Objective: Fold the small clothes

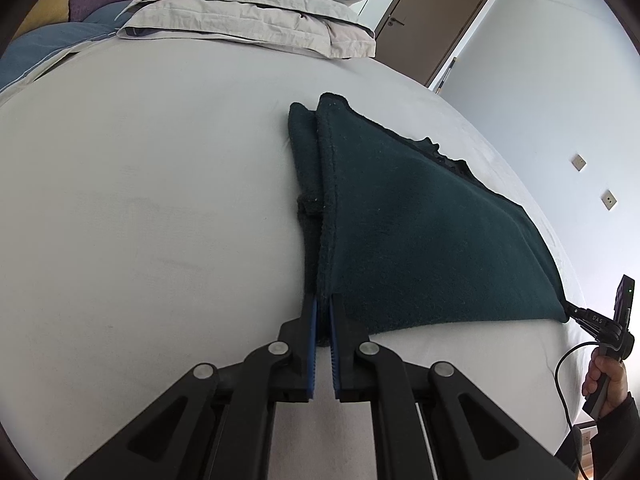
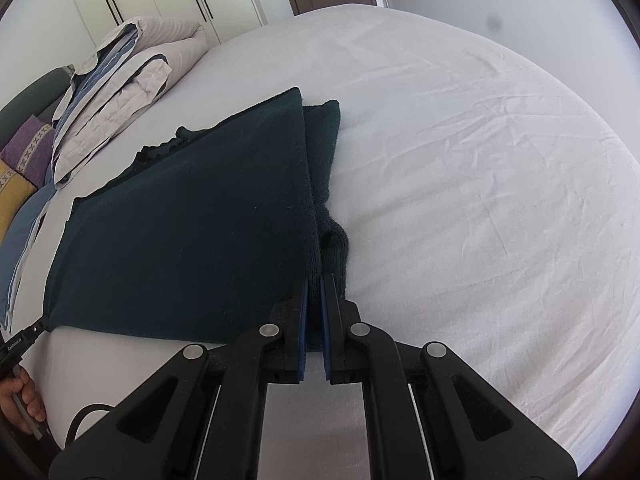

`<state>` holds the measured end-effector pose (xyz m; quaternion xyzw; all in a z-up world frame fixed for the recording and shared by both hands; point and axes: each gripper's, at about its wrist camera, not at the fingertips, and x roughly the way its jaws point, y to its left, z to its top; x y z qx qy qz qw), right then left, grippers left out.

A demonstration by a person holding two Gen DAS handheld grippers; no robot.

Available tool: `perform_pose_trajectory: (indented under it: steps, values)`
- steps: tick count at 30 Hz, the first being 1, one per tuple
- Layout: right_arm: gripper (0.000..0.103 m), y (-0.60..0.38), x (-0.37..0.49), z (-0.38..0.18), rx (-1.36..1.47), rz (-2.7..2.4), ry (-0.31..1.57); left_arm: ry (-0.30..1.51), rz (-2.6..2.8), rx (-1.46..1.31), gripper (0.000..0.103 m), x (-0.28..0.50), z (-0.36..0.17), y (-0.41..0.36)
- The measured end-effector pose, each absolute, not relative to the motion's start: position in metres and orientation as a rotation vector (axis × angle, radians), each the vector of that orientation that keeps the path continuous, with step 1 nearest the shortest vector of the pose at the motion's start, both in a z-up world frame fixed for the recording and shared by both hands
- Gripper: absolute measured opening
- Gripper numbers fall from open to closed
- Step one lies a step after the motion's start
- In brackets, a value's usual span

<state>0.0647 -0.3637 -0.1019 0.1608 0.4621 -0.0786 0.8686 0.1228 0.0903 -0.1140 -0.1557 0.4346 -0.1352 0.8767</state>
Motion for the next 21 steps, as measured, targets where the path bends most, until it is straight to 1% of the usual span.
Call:
perform_pose_trajectory:
  steps: [8, 11, 21]
  values:
    - [0.005, -0.3616, 0.0676, -0.1040, 0.336, -0.167, 0.977, 0.910, -0.280, -0.331, 0.008, 0.1226, -0.1149, 0.0916]
    - [0.005, -0.3582, 0.0660, -0.1029, 0.327, -0.168, 0.980, 0.914, -0.269, -0.341, 0.010, 0.1241, -0.1159, 0.0925]
    - [0.005, -0.3575, 0.0611, -0.1059, 0.337, -0.163, 0.985, 0.915, -0.267, -0.344, 0.011, 0.1245, -0.1174, 0.0932]
